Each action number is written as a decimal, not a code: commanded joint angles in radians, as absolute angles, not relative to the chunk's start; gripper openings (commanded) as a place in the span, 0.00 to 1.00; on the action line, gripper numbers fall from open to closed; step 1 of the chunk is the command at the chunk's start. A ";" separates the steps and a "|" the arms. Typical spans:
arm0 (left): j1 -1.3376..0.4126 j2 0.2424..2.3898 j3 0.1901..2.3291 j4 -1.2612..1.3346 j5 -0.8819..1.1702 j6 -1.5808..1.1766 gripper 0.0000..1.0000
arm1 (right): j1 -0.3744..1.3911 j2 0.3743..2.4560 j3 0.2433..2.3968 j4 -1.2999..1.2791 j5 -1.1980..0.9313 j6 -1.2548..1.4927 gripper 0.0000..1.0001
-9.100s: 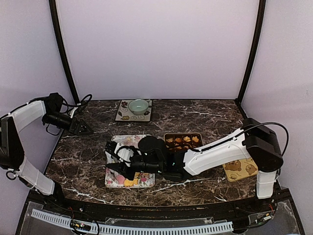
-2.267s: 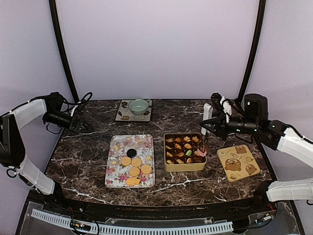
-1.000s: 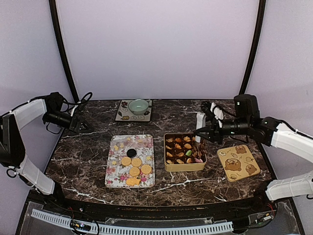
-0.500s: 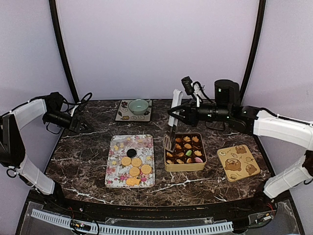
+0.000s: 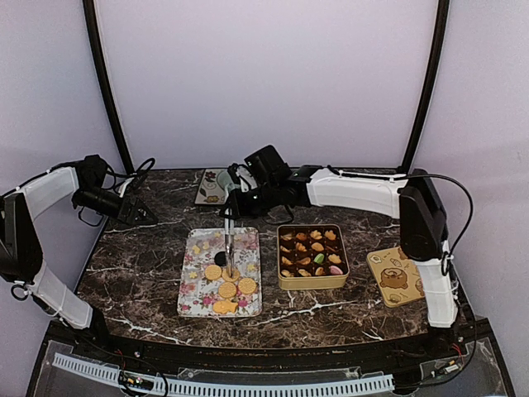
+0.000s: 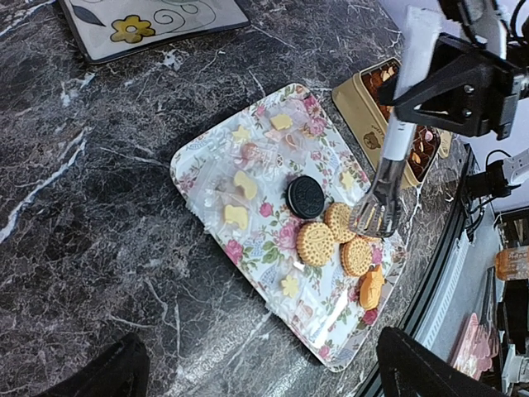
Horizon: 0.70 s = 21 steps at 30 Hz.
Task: Pack the cookies
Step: Place the clamp on the plate.
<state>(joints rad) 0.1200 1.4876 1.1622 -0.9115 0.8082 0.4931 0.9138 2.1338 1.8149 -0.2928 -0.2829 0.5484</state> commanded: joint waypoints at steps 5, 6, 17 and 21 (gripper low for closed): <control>0.125 1.439 1.137 -0.890 0.811 0.494 0.99 | 0.931 2.360 2.048 -0.497 -0.212 0.689 0.20; 0.126 1.435 1.133 -0.887 0.810 0.495 0.99 | 0.931 2.365 2.043 -0.490 -0.210 0.703 0.22; 0.125 1.427 1.113 -0.871 0.812 0.502 0.99 | 0.924 2.411 2.148 -0.512 -0.154 0.730 0.47; 0.125 1.425 1.105 -0.866 0.811 0.501 0.99 | 0.918 2.408 2.151 -0.514 -0.153 0.735 0.57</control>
